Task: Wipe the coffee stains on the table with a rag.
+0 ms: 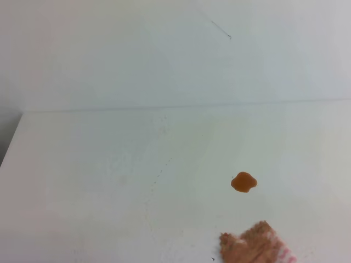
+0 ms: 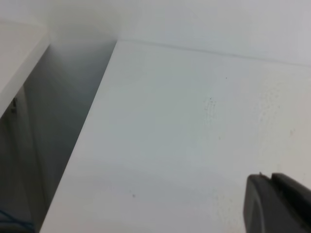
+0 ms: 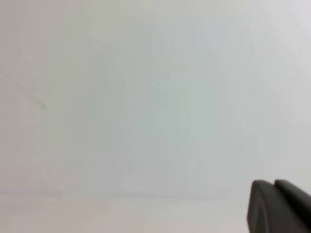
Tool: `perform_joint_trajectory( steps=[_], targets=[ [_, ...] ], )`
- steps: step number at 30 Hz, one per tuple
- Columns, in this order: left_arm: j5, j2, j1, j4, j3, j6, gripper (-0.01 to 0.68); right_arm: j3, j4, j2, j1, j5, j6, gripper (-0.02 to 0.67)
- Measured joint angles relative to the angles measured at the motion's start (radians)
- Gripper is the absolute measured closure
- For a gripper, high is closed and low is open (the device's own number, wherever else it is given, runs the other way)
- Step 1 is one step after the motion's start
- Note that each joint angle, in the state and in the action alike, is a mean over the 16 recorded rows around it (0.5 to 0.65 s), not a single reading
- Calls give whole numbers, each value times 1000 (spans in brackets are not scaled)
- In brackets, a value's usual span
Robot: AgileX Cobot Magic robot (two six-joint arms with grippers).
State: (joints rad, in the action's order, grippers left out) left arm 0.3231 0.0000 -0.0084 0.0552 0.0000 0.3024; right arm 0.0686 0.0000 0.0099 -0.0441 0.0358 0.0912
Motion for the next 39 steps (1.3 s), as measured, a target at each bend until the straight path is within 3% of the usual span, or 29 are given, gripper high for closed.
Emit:
perform_joint_trajectory(
  steps=[12,23,30,39],
  targets=[
    [-7,0,0,0,0,0,675,339,33,249,0,-461,18,656],
    [-8,0,0,0,0,0,675,566,323,690,25,-747,363,655],
    [-9,0,0,0,0,0,675,595,469,943,163,-770,551,652],
    [-8,0,0,0,0,0,675,634,442,1247,442,-691,558,587]
  ],
)
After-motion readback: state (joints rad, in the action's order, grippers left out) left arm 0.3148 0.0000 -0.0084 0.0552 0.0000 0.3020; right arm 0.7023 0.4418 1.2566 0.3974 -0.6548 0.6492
